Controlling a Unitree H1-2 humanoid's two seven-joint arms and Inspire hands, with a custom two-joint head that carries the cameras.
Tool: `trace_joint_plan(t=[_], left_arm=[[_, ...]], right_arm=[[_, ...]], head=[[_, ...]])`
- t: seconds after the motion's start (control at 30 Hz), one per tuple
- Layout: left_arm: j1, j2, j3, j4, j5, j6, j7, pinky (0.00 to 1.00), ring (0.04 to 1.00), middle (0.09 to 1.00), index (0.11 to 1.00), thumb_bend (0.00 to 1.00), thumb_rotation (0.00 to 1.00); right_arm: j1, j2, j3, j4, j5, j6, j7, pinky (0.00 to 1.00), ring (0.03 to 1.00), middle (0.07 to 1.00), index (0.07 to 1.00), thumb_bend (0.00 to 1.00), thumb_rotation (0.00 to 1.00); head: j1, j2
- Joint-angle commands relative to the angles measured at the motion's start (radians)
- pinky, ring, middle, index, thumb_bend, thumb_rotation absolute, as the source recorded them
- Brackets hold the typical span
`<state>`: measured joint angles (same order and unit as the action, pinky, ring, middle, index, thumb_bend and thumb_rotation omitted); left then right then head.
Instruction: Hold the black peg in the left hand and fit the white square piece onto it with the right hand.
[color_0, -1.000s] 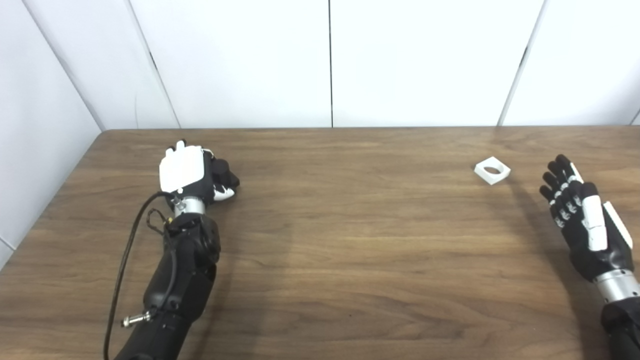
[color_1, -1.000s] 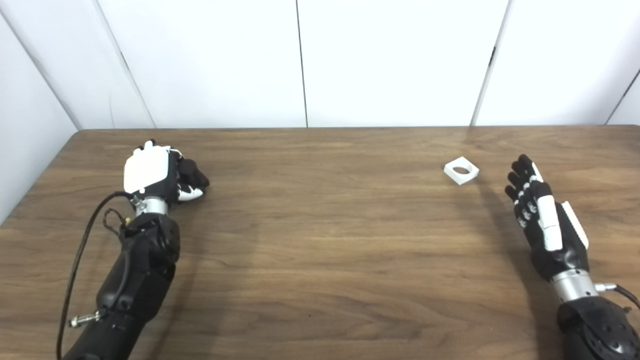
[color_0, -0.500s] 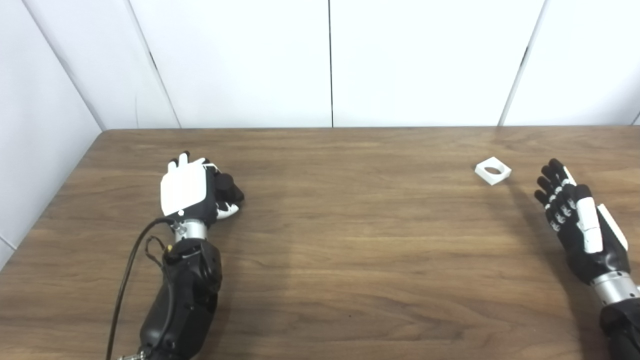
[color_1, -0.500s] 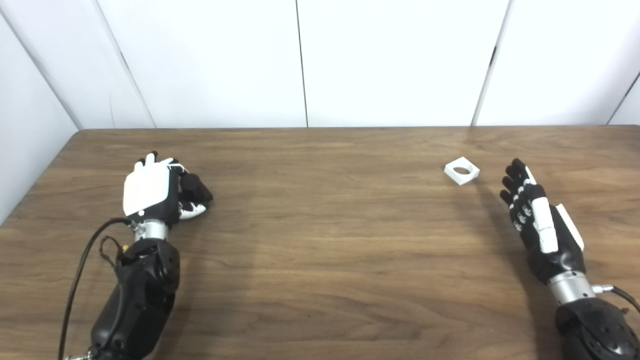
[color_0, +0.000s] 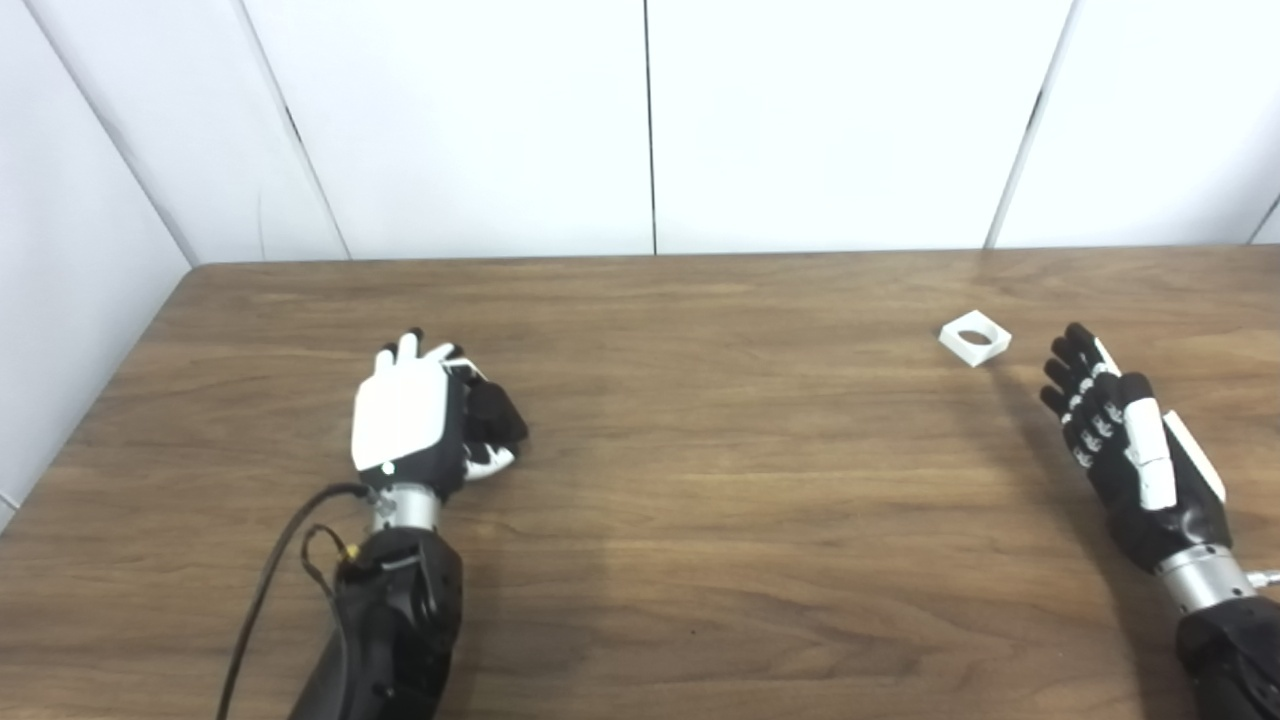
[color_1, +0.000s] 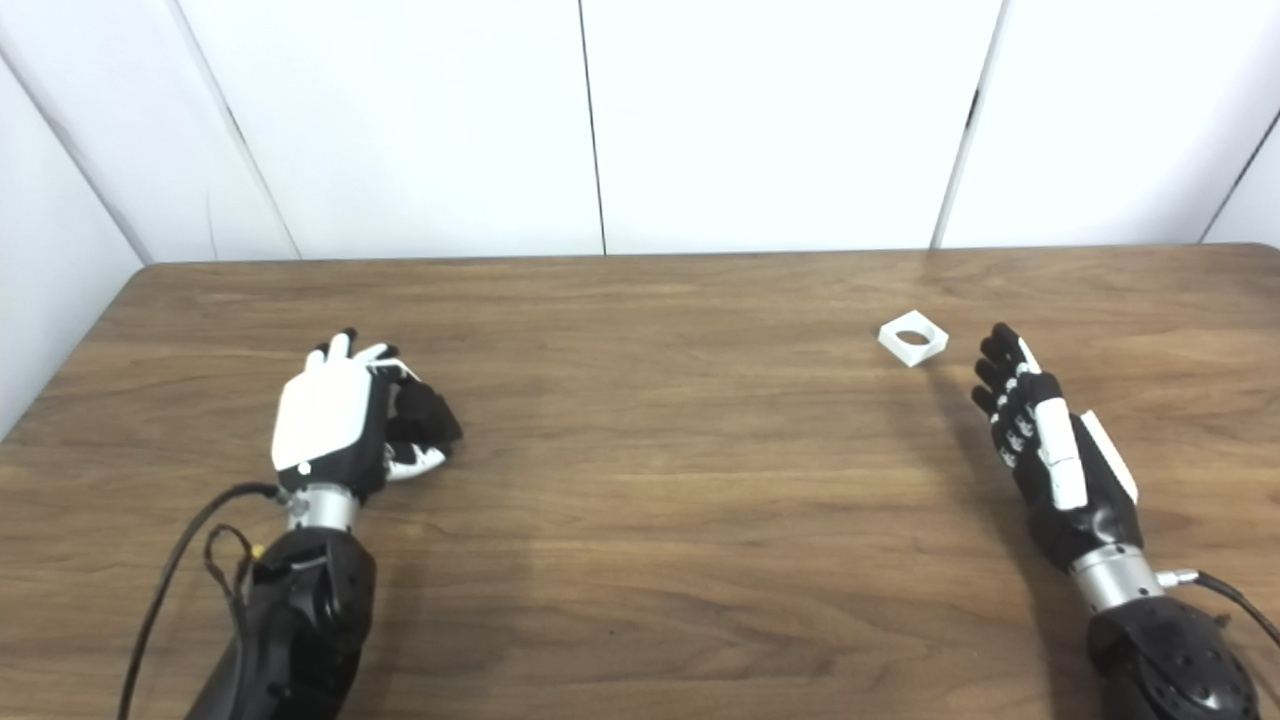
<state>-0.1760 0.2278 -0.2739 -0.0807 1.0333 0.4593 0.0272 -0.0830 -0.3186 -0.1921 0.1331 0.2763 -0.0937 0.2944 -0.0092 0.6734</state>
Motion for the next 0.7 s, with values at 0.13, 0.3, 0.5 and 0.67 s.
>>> trace_joint_plan(t=[0.13,0.3,0.5,0.67], left_arm=[[0.054,-0.029,-0.077,-0.06,0.006,-0.024,-0.056,1.0,0.997,0.869,0.486,0.52,0.08],[0.084,-0.04,-0.113,-0.091,0.0,-0.042,-0.059,1.0,1.0,0.873,0.486,0.52,0.08],[0.112,-0.053,-0.147,-0.099,0.004,-0.069,-0.054,1.0,0.996,0.872,0.486,0.52,0.08],[0.124,-0.061,-0.172,-0.104,-0.001,-0.1,-0.049,1.0,0.994,0.87,0.485,0.52,0.07]], right_arm=[[0.102,0.091,0.034,0.047,0.004,0.013,-0.021,1.0,1.0,1.0,1.0,0.58,1.0],[0.11,0.099,0.036,0.034,0.004,0.025,-0.023,1.0,1.0,1.0,1.0,0.56,1.0],[0.114,0.104,0.038,0.016,0.0,0.051,-0.034,1.0,1.0,1.0,1.0,0.56,0.99],[0.115,0.106,0.042,0.007,-0.004,0.05,-0.035,1.0,1.0,1.0,1.0,0.56,0.99]], head=[[-0.005,0.008],[-0.016,0.014],[-0.027,0.017],[-0.044,0.024]])
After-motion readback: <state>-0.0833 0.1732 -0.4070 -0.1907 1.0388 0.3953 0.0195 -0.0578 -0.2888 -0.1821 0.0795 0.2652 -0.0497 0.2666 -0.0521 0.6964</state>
